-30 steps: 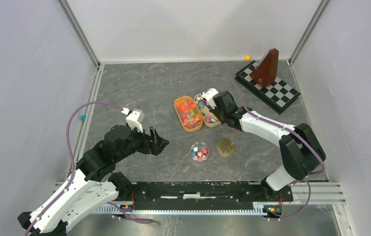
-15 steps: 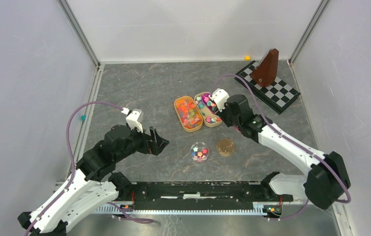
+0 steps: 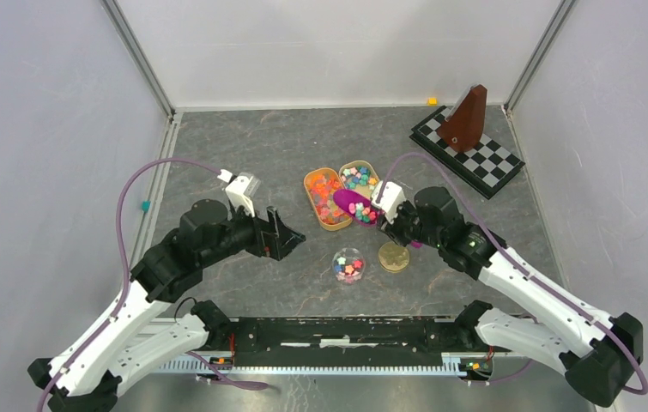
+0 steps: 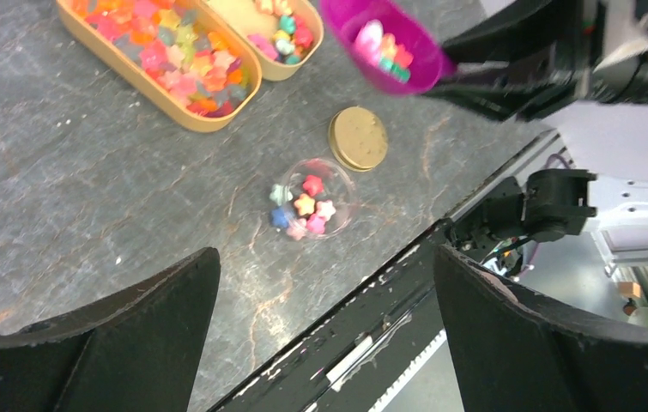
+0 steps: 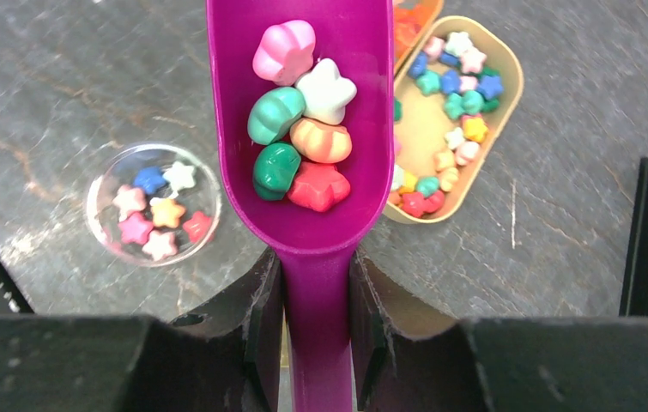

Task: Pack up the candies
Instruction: Place the fake candies in the packing bottle.

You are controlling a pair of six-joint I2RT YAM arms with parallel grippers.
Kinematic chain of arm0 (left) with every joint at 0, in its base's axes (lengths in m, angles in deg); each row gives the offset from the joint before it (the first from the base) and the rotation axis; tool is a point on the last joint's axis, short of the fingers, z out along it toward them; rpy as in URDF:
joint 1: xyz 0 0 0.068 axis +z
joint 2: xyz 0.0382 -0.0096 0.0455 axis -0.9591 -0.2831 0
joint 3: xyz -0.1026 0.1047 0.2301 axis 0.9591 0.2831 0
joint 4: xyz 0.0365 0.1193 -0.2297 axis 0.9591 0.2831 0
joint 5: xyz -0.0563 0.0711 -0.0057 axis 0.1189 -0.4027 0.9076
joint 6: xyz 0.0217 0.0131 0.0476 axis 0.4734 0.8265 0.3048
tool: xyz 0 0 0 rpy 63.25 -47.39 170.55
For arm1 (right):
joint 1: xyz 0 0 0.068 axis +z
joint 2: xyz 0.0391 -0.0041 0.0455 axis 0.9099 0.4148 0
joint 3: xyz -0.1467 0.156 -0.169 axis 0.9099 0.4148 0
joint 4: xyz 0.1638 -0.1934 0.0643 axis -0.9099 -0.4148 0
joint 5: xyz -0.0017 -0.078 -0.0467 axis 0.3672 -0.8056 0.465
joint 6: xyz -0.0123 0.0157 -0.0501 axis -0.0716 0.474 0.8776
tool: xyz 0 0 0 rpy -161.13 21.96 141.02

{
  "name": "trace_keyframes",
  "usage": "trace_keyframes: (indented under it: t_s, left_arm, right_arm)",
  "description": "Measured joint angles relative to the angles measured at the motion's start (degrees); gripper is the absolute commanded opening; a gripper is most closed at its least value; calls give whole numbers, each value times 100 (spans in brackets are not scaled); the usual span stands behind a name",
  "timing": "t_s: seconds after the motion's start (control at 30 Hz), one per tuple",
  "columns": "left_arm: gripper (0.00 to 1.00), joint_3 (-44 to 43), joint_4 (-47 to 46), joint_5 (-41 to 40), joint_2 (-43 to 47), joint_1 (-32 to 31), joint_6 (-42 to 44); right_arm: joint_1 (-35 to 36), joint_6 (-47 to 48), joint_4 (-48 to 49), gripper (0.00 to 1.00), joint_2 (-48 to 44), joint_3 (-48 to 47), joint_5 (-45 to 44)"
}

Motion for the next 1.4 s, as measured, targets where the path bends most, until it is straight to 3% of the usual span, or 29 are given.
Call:
trace_keyframes:
  t_s: [0.47, 0.83, 1.4]
  left_arm:
    - [100, -599, 4, 656, -627, 0, 179]
    - [100, -557, 68, 1117, -938, 0, 210]
    - [100, -326, 63, 1117, -925, 0, 212]
  right_arm:
    - [1416, 656, -741, 0, -431, 52, 245]
    - [1814, 754, -861, 0, -448, -332, 348]
    - [1897, 883, -1038, 0, -938, -428, 415]
